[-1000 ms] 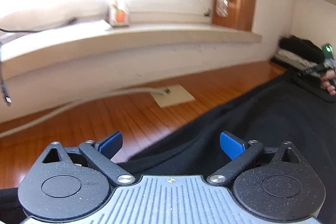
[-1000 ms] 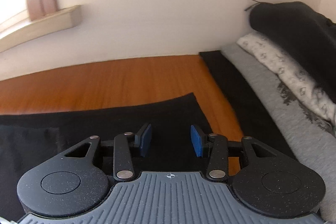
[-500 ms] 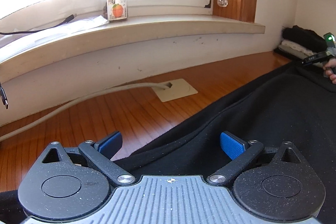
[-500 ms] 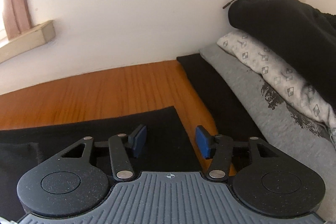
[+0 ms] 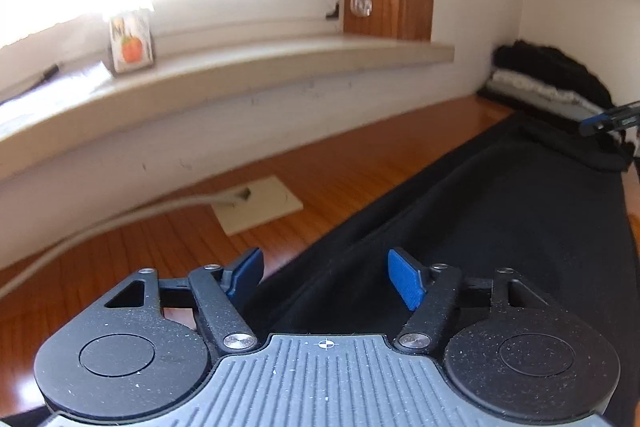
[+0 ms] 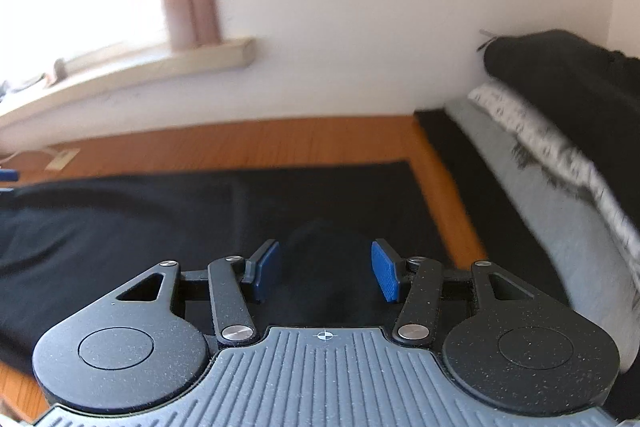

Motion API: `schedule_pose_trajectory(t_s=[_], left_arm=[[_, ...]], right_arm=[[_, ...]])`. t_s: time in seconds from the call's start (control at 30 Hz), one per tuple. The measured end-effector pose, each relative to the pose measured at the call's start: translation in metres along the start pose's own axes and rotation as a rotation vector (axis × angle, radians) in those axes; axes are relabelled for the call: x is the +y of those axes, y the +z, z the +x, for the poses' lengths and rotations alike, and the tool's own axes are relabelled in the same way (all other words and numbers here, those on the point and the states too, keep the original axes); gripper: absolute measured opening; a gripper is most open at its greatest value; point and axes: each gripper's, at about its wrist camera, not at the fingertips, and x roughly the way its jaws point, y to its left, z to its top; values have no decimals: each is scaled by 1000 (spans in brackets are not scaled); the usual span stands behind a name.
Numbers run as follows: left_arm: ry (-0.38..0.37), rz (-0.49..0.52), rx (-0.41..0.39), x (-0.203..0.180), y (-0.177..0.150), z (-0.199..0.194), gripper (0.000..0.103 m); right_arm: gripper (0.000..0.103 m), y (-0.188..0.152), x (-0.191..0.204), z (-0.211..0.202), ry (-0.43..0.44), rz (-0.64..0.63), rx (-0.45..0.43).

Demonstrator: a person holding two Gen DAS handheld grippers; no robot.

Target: Fold clothes

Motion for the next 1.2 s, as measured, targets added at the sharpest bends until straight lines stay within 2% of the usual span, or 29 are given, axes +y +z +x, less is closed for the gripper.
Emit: schedule_pose_trajectory(t_s=[0.2, 0.3, 0.53, 0.9, 1.07, 1.13, 1.2], left_arm=[[11, -4, 10, 0, -2, 2, 72], [8, -17, 21, 3, -2, 4, 76], [12, -12, 22, 3, -1, 4, 77], [17, -7, 26, 2, -1, 5, 79], [19, -6, 29, 2, -1, 6, 80], [19, -6, 30, 2, -1, 6, 80], [19, -6, 30, 2, -1, 6, 81]], right_arm=[[52, -18, 16, -3, 41, -29, 43], [53, -26, 20, -7, 50, -29, 47], [53, -38, 20, -11, 16, -58, 64], [54, -50, -14, -42, 10, 74, 3], [54, -53, -10, -56, 68, 120, -15], [54, -51, -10, -59, 44, 137, -45], [51, -50, -11, -59, -37, 133, -71]])
